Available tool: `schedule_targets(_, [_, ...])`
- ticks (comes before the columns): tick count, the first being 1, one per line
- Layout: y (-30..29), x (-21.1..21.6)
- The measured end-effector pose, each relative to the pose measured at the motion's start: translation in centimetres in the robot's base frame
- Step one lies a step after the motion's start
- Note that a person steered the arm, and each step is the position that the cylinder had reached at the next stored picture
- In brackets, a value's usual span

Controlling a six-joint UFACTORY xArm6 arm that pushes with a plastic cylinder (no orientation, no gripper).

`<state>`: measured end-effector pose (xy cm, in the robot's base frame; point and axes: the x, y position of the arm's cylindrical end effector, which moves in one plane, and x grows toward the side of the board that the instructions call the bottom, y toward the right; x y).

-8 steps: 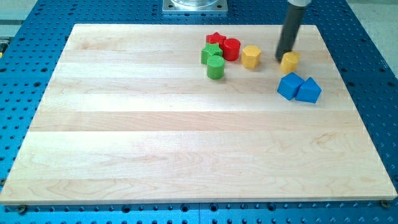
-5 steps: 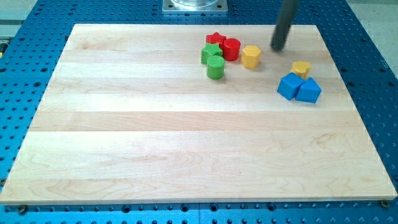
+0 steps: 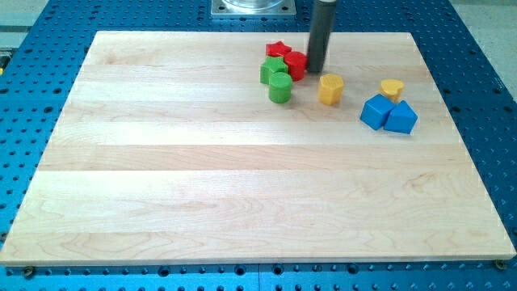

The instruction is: Push the hexagon into the cube

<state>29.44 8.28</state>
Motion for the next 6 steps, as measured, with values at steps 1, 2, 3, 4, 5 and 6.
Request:
schedule_targets(1, [3.3,4.0])
schedule_targets(2, [8.4,5.5])
schedule_targets(3, [4.5,4.7])
schedule_targets(4, [2.5,6.8])
schedule_targets(5, [6.5,8.1])
schedule_targets(6, [2.2,7.5])
